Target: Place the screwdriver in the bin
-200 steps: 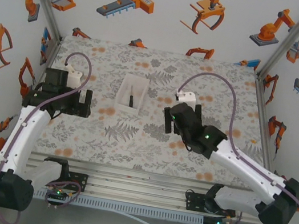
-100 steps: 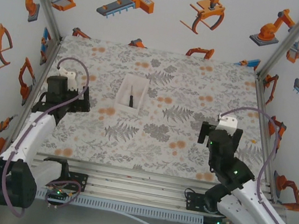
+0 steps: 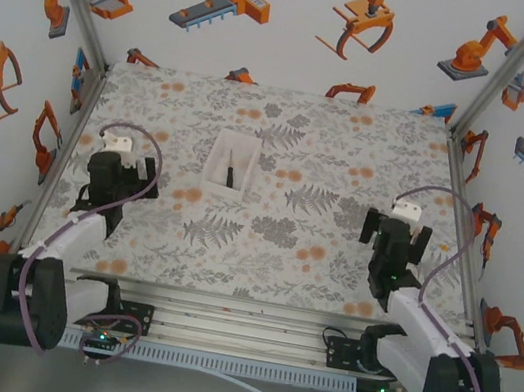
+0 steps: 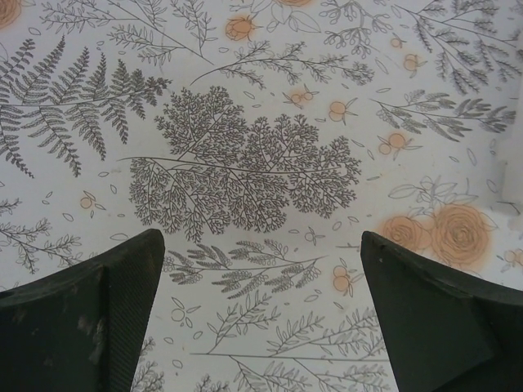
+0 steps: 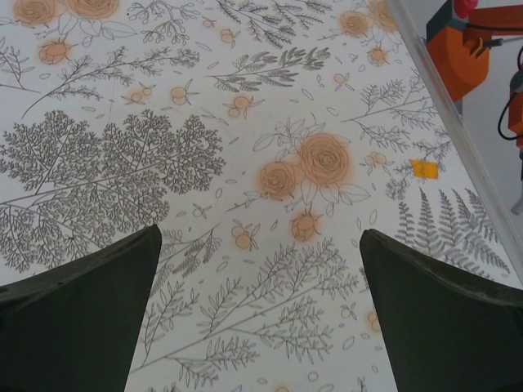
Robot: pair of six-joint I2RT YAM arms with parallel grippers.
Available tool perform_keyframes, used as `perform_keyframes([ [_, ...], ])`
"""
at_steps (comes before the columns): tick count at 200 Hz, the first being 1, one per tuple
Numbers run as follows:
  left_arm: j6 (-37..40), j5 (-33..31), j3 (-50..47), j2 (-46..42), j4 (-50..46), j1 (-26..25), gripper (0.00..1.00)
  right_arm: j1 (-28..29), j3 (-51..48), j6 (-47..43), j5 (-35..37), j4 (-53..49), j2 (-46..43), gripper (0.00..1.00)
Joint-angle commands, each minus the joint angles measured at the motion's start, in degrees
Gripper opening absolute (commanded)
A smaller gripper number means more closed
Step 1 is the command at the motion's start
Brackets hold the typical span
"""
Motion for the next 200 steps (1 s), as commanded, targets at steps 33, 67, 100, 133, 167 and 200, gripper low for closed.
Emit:
perform_keyframes([
  [33, 0.42, -2.00, -1.66, 13.08, 23.92, 0.62, 0.97, -12.08, -0.13, 3.05, -16.11, 23.96, 14.04, 0.99],
  [67, -0.63, -2.25, -0.66, 18.74, 27.27, 1.11, 0.97, -13.90, -1.09, 2.78, -19.41, 35.93, 24.29, 0.99],
  [100, -0.36, -1.59, -3.63, 23.03, 36.92, 0.98, 0.97, -14.21, -1.05, 3.07, -20.92, 40.81, 29.98, 0.99],
  [133, 0.33, -0.09, -1.47, 22.72, 32.27, 0.96, 0.97, -14.16, 4.12, 1.47, -25.40, 32.75, 30.39, 0.99],
  [167, 1.64, 1.84, -0.48, 22.68, 30.24, 0.58, 0.97, -14.08, 5.77, 0.05, -27.60, 28.90, 30.32, 0.99],
  [200, 1.82, 1.38, -0.48, 22.75, 30.40, 0.34, 0.97, -14.12, 5.51, -0.18, -28.25, 29.39, 30.36, 0.99],
])
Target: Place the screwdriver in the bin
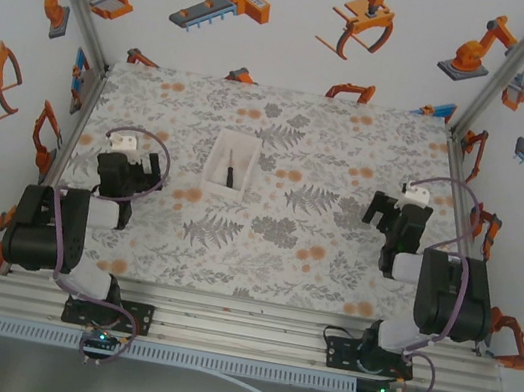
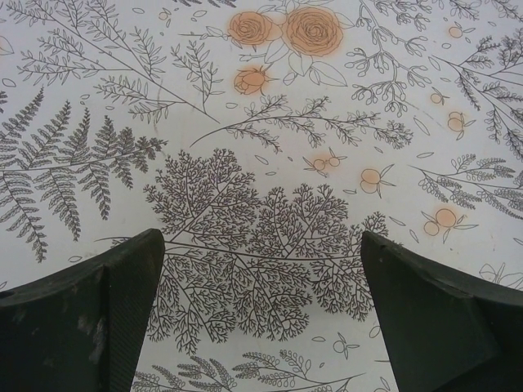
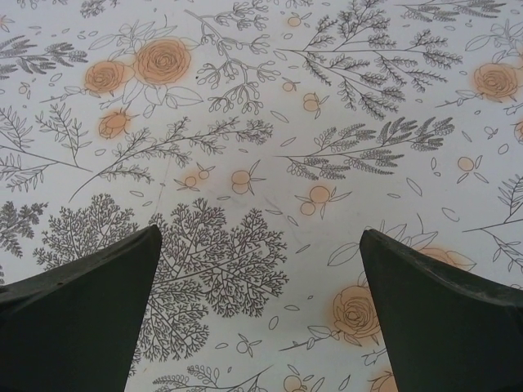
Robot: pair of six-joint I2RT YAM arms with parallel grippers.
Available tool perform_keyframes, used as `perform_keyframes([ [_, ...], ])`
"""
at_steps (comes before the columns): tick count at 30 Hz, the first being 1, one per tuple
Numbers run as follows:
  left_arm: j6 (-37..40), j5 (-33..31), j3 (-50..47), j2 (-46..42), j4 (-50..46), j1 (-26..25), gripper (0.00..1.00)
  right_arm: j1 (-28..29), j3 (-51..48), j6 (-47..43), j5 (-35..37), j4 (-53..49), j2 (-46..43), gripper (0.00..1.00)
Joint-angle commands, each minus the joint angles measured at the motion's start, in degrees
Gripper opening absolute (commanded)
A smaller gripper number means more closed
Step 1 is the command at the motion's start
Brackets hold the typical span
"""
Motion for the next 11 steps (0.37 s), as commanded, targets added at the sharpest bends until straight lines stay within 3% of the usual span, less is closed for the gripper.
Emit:
perform_keyframes([
  [1, 1.12, 0.74, 1.14, 0.22, 0.01, -0.48, 0.97, -0.24, 0.30, -1.21, -1.47, -0.18, -0.11, 0.99],
  [11, 1.28, 0.40, 1.14, 0.21, -0.12, -0.67, 0.97, -0.17, 0.65, -1.38, -1.87, -0.73, -0.05, 0.99],
])
